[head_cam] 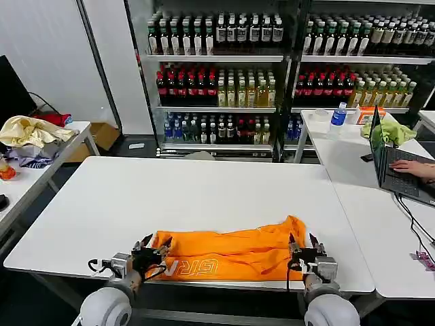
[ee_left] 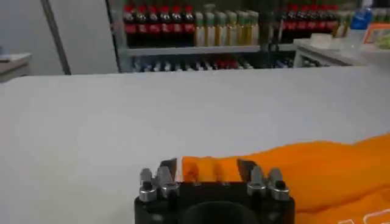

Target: Fold and organize the clothes.

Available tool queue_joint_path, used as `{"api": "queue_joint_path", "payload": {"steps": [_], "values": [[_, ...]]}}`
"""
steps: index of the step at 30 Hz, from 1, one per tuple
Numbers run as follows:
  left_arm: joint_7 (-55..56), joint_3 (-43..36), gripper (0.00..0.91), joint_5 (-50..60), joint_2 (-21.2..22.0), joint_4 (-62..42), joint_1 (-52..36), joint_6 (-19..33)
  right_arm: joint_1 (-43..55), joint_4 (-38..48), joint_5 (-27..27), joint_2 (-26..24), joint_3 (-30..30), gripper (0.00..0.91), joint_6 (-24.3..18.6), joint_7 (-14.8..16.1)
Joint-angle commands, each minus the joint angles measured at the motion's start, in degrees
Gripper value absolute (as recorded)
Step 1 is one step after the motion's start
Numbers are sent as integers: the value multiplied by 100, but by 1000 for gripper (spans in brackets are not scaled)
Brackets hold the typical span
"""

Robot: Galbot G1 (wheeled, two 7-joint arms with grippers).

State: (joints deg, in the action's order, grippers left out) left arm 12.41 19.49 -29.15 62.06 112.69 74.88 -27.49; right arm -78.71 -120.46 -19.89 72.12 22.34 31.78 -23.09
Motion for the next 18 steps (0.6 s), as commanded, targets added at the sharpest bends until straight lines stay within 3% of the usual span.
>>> {"api": "queue_joint_path", "payload": {"steps": [1,9,10,11,12,18], "values": [[605,294,907,-82,622,286,640,58,-579,-375,228,101,170,907,-78,45],[609,9,907,182,1016,-28,528,98,-679,-304,357,149,172,907,-121,56],[606,-37,554,199,1038,-33,528,114,-686,-306,358,146,180,907,-124,55],[604,-57,141,202,1045,-34,535,129,-687,-308,356,142,192,907,-126,57],[597,-84,10,238,1050,-39,540,151,-684,-313,353,138,199,907,-125,57],[547,-147,10,271,1058,-72,580,229,-649,-305,339,114,233,907,-122,50]]}}
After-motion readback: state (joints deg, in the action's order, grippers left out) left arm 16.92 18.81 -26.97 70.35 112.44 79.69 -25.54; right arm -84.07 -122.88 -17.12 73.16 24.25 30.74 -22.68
